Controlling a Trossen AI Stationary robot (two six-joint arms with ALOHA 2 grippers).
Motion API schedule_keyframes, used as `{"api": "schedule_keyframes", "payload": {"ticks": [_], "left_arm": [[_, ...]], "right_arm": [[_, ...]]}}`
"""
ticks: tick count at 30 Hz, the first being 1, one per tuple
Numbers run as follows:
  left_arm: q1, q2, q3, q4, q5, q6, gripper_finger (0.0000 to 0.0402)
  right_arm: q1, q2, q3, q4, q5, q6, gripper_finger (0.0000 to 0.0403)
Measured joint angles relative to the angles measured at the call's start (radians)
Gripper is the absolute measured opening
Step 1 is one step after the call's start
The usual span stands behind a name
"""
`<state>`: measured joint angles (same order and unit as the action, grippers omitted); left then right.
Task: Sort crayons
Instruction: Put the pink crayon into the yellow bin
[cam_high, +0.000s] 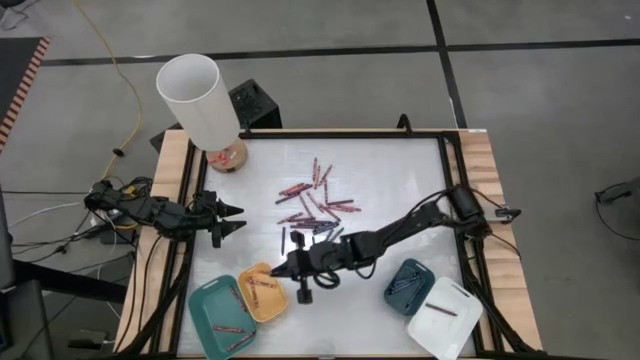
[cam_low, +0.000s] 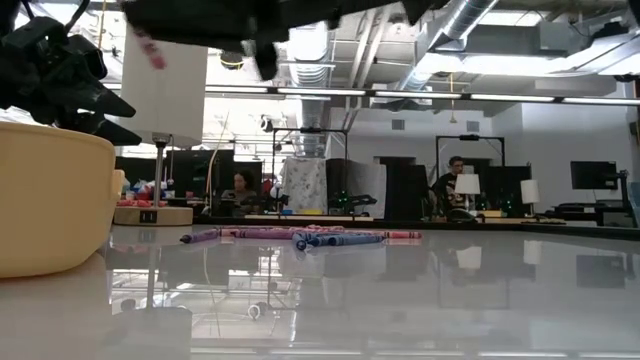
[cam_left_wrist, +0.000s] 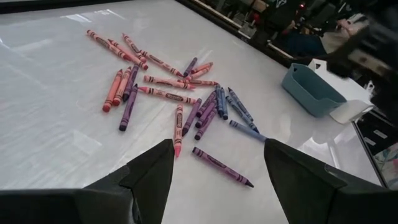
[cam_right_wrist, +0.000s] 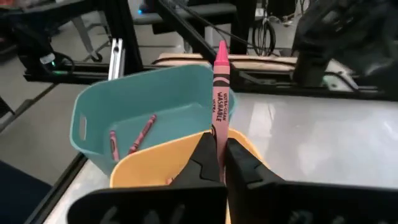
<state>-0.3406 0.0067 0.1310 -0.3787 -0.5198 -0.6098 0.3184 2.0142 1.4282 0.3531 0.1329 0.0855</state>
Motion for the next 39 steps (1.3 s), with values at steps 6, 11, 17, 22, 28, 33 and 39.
{"api": "schedule_keyframes", "payload": {"ticks": [6,11,17,22,28,33,39], "left_arm": [[0.0,0.0,0.0,0.002,0.0,0.0,0.024],[0.0,0.0,0.0,0.0,0.0,0.0,0.024],[0.0,0.0,0.0,0.001,0.0,0.0,0.024],[0.0,0.0,0.0,0.0,0.0,0.0,0.024],[0.0,0.0,0.0,0.0,0.0,0.0,0.024],[0.0,0.0,0.0,0.0,0.0,0.0,0.024],[0.0,0.0,0.0,0.0,0.0,0.0,0.024]], "right_arm": [[0.012,0.107,0.107,-0.011,-0.004,-0.001,0.0005],[0.017,0.173,0.168,0.0,-0.009,0.054,0.0005],[0.022,0.202,0.171,-0.016,-0.007,0.156,0.0005],[0.022,0.201,0.172,-0.035,-0.006,0.189,0.0005],[0.015,0.201,0.172,-0.058,-0.005,0.338,0.0005],[0.006,0.201,0.171,-0.089,-0.004,0.386,0.0005],[0.008,0.201,0.171,-0.099,0.0,0.451,0.0005]]}}
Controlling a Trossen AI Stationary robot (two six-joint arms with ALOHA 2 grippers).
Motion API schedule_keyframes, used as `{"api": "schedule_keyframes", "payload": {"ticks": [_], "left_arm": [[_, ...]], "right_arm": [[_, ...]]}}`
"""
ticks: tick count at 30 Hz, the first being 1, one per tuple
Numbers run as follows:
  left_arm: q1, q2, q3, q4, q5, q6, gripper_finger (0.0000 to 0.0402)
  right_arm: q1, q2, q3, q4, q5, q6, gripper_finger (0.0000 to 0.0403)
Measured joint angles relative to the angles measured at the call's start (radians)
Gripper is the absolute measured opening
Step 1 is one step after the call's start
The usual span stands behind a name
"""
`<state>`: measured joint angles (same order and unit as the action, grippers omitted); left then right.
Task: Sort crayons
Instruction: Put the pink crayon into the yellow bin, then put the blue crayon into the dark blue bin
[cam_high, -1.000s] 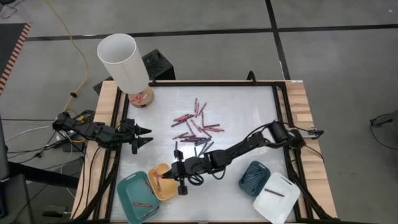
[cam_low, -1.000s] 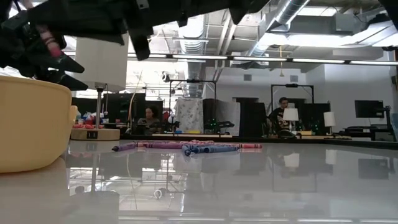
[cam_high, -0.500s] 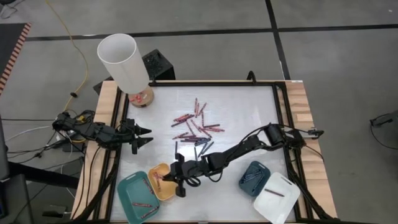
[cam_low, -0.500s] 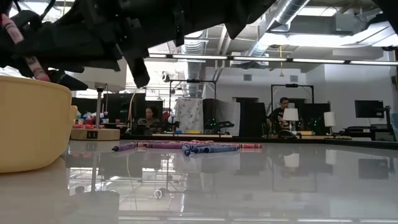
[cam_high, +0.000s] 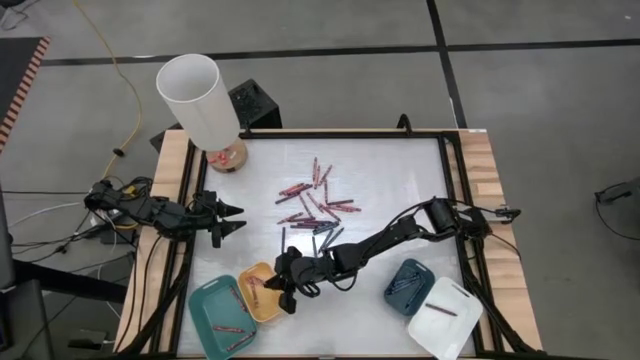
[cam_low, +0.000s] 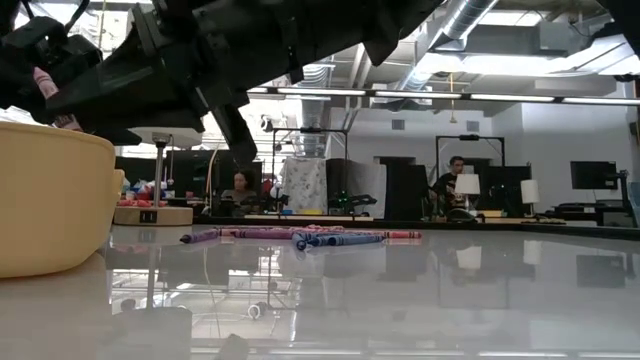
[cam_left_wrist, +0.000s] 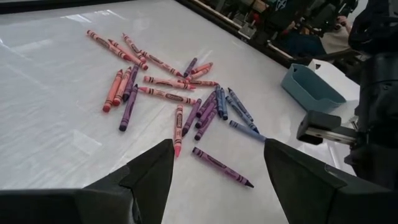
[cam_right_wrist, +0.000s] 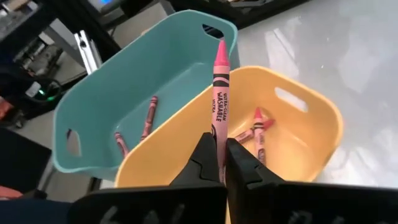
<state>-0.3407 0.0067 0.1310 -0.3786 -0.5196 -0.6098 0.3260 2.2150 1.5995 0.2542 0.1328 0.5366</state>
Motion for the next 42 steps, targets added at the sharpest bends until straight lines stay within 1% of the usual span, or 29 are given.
{"api": "schedule_keyframes", "payload": {"ticks": [11,20,23,26,33,38,42], "left_arm": [[0.0,0.0,0.0,0.0,0.0,0.0,0.024],[0.0,0.0,0.0,0.0,0.0,0.0,0.024],[0.0,0.0,0.0,0.0,0.0,0.0,0.024],[0.0,0.0,0.0,0.0,0.0,0.0,0.024],[0.0,0.0,0.0,0.0,0.0,0.0,0.024],[0.0,0.0,0.0,0.0,0.0,0.0,0.024],[0.0,0.0,0.0,0.0,0.0,0.0,0.024]], "right_arm": [[0.0,0.0,0.0,-0.064,-0.005,0.109,0.0005],[-0.001,0.0,0.0,-0.076,-0.006,0.109,0.0005],[-0.001,0.0,0.0,-0.075,-0.01,0.087,0.0007],[-0.001,0.0,0.0,-0.076,-0.026,0.084,0.0019],[-0.001,0.0,0.0,-0.075,-0.03,0.082,0.0063],[-0.002,0.0,0.0,-0.075,-0.03,0.074,0.007],[-0.01,-0.011,-0.001,-0.08,-0.031,0.003,0.007]]}}
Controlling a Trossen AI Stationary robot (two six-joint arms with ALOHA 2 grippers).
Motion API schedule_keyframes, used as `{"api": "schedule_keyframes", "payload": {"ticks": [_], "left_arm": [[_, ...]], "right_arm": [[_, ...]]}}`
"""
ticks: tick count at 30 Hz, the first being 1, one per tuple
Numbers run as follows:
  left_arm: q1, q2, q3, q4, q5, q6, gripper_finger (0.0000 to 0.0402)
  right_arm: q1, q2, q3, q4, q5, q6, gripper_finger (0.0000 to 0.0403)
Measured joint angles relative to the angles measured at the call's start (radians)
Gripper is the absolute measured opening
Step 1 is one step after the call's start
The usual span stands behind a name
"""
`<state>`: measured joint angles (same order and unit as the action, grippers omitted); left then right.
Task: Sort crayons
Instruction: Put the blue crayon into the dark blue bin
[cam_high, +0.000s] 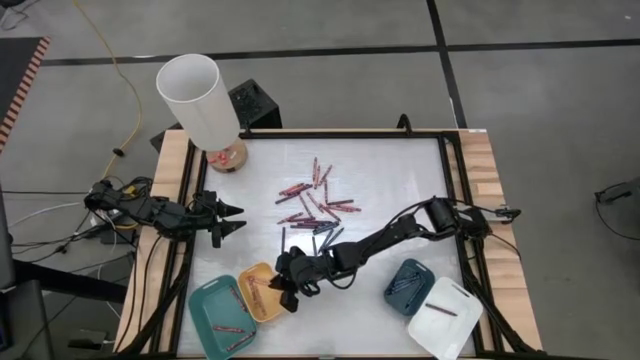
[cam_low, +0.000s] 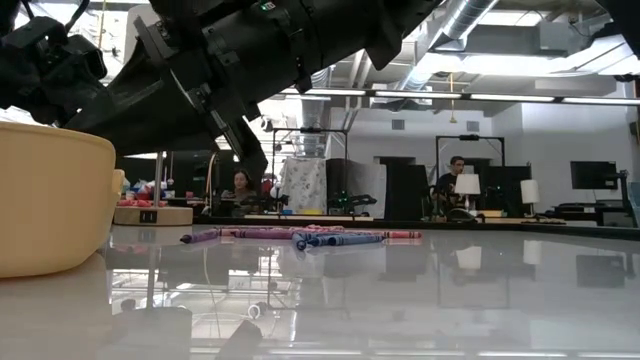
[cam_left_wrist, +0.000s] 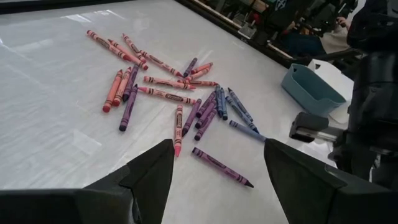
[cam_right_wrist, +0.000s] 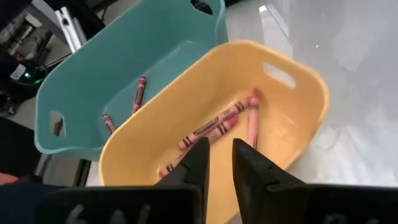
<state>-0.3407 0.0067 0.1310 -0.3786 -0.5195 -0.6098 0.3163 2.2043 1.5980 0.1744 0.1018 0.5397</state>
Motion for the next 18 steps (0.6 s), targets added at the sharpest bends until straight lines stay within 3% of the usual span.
{"api": "schedule_keyframes", "payload": {"ticks": [7,18], "left_arm": [[0.0,0.0,0.0,0.0,0.0,0.0,0.024],[0.0,0.0,0.0,0.0,0.0,0.0,0.024]], "right_arm": [[-0.032,-0.094,0.001,-0.121,0.001,-0.104,0.0071],[-0.119,-0.161,0.001,-0.715,0.033,-0.071,0.0071]]}}
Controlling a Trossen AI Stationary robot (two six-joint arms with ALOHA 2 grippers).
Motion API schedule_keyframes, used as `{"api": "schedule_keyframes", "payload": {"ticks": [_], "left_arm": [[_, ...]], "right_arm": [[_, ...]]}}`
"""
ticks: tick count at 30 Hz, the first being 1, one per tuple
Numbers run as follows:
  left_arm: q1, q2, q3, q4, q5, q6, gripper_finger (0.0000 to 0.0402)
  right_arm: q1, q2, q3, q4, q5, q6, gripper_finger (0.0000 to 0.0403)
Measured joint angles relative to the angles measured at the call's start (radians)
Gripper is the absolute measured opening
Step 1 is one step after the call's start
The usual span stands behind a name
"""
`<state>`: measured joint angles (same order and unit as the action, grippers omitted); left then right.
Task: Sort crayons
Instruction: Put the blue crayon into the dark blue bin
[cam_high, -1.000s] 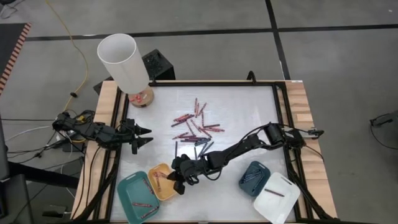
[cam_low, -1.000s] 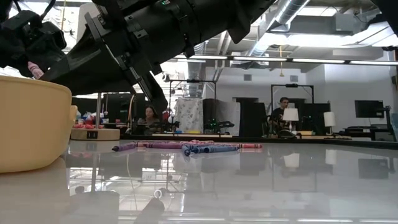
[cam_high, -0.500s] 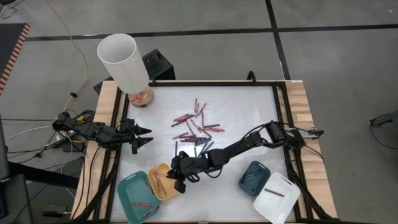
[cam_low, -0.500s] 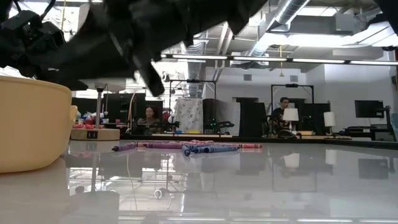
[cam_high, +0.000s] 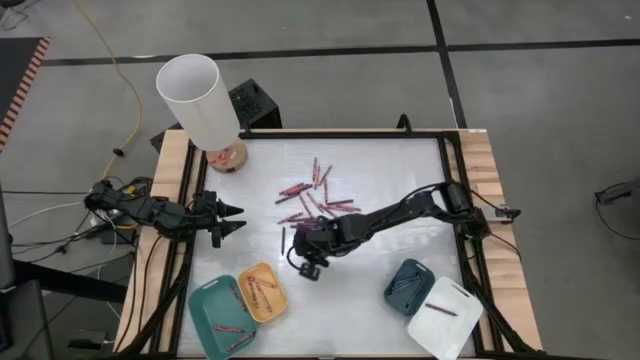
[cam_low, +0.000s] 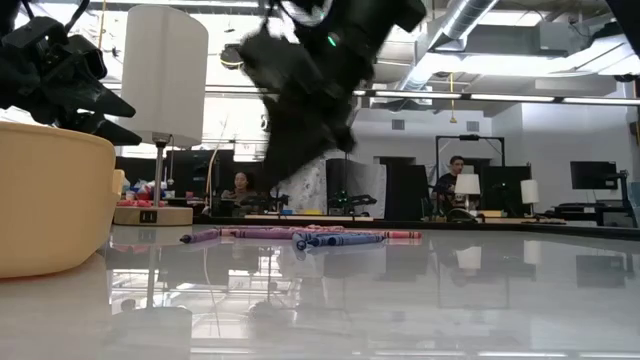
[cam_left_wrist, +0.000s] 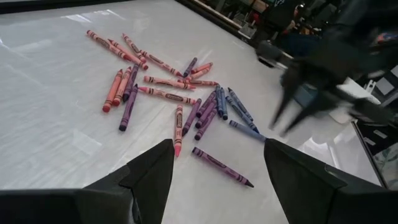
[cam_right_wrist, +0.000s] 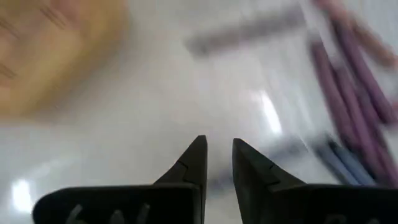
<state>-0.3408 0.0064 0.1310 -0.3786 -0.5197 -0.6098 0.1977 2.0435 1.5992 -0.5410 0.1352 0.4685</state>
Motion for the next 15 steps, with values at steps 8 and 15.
{"api": "schedule_keyframes", "payload": {"ticks": [8,15], "left_arm": [[0.0,0.0,0.0,0.0,0.0,0.0,0.024],[0.0,0.0,0.0,0.0,0.0,0.0,0.024]], "right_arm": [[-0.017,0.001,0.0,-0.271,0.119,-0.236,0.0071],[-0.002,0.007,0.0,-0.376,0.143,-0.555,0.0071]]}}
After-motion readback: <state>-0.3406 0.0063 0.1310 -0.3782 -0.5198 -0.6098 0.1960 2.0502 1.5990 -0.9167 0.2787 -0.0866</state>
